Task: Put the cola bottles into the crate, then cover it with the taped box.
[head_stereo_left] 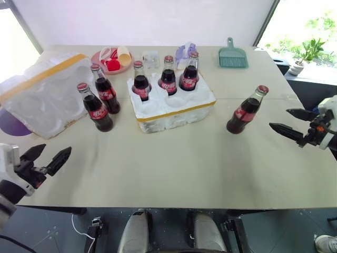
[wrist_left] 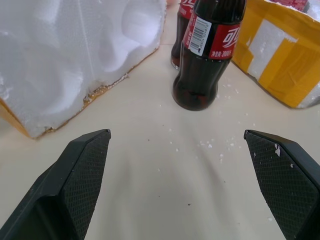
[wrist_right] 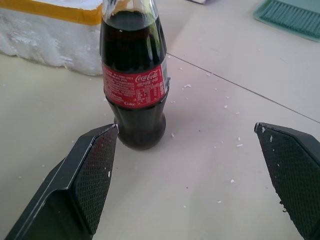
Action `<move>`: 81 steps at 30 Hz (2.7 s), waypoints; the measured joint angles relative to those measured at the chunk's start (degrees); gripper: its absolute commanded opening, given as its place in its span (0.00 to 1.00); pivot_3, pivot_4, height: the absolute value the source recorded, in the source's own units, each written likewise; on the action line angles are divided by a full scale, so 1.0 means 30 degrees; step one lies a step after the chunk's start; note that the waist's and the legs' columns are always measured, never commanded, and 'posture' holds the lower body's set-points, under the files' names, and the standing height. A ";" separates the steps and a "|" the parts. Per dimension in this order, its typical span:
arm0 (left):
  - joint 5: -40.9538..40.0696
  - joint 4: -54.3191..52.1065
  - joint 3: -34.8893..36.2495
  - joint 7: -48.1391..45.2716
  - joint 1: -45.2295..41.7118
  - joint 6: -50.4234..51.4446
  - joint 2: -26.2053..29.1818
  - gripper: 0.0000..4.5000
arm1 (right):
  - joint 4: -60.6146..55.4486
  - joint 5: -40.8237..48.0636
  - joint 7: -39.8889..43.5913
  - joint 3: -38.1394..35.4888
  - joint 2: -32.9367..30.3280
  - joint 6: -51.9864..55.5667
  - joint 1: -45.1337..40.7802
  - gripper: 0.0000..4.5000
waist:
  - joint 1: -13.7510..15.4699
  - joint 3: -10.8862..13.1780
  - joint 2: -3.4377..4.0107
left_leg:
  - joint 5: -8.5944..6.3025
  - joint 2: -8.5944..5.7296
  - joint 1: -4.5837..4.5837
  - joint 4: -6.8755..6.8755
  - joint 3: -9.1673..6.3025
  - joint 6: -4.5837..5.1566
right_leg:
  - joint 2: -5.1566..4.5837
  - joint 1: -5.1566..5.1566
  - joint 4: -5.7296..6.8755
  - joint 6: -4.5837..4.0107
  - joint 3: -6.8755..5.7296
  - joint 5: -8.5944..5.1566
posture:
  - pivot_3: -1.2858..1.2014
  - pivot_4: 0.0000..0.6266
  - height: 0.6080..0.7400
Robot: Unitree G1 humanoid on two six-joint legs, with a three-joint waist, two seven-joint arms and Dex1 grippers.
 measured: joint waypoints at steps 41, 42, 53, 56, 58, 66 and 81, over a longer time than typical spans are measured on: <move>0.4711 0.5305 -0.7388 0.0676 -0.9229 -0.3238 -0.0092 0.99 | -1.1960 0.9423 0.1132 0.0508 -0.2020 0.9397 -0.2409 1.00 | 0.0038 0.0007 -0.0011 | -0.0002 -0.0004 -0.0002 0.0001 0.0000 0.0004 | 0.0000 0.0008 0.0003 0.0035 -0.0003 0.0021 | 0.52 0.24 0.97; 0.4902 0.5459 -0.7501 0.0681 -0.9279 -0.3394 -0.0177 0.99 | -1.2074 0.9494 0.1069 0.0481 -0.1996 0.9412 -0.2330 1.00 | 0.0038 0.0007 -0.0011 | -0.0002 -0.0004 -0.0002 0.0001 0.0000 0.0005 | 0.0000 0.0008 0.0004 0.0049 -0.0003 0.0029 | 0.52 0.24 0.97; 0.6971 0.9377 -0.9238 0.0244 -1.2320 -0.5682 -0.1223 0.99 | -1.2798 1.0145 0.0163 0.0471 -0.1356 0.9361 -0.2025 1.00 | 0.0046 0.0010 -0.0023 | -0.0002 -0.0007 -0.0003 0.0007 0.0000 0.0005 | 0.0000 0.0012 0.0006 0.0087 -0.0006 0.0050 | 0.52 0.24 0.97; 0.7440 1.0465 -0.9756 0.0114 -1.2968 -0.6233 -0.1468 0.99 | -1.2864 1.0148 0.0008 0.0695 -0.1296 0.9326 -0.2021 1.00 | 0.0037 0.0011 -0.0023 | -0.0002 -0.0007 -0.0003 0.0007 -0.0001 0.0005 | 0.0000 0.0010 0.0011 0.0094 -0.0008 0.0054 | 0.52 0.24 0.97; 0.7643 1.0955 -0.9893 0.0079 -1.3197 -0.6503 -0.1473 0.99 | -1.2921 1.0162 -0.0098 0.0795 -0.1284 0.9319 -0.2025 1.00 | 0.0036 0.0010 -0.0023 | -0.0002 -0.0007 -0.0002 0.0007 0.0000 0.0005 | 0.0000 0.0010 0.0011 0.0096 -0.0007 0.0056 | 0.52 0.24 0.97; 0.6702 1.0019 -0.9279 -0.0741 -1.2360 -0.5322 -0.0744 0.62 | -1.3108 1.0460 -0.0641 0.0983 -0.1115 0.9320 -0.1997 1.00 | 0.0002 0.0027 -0.0050 | -0.0003 -0.0003 -0.0007 0.0004 -0.0003 0.0007 | -0.0001 0.0003 0.0011 0.0098 -0.0007 0.0056 | 0.52 0.24 0.97; -0.4878 0.4424 -0.8356 -0.1831 -1.8291 0.4808 0.1510 0.62 | -1.3524 1.0672 -0.1706 0.0918 -0.0661 0.9177 -0.0744 1.00 | 0.0541 0.0067 -0.0107 | -0.0008 -0.0022 -0.0049 0.0059 -0.0033 0.0016 | -0.0001 0.0014 0.0015 0.0097 -0.0026 0.0055 | 0.52 0.24 0.97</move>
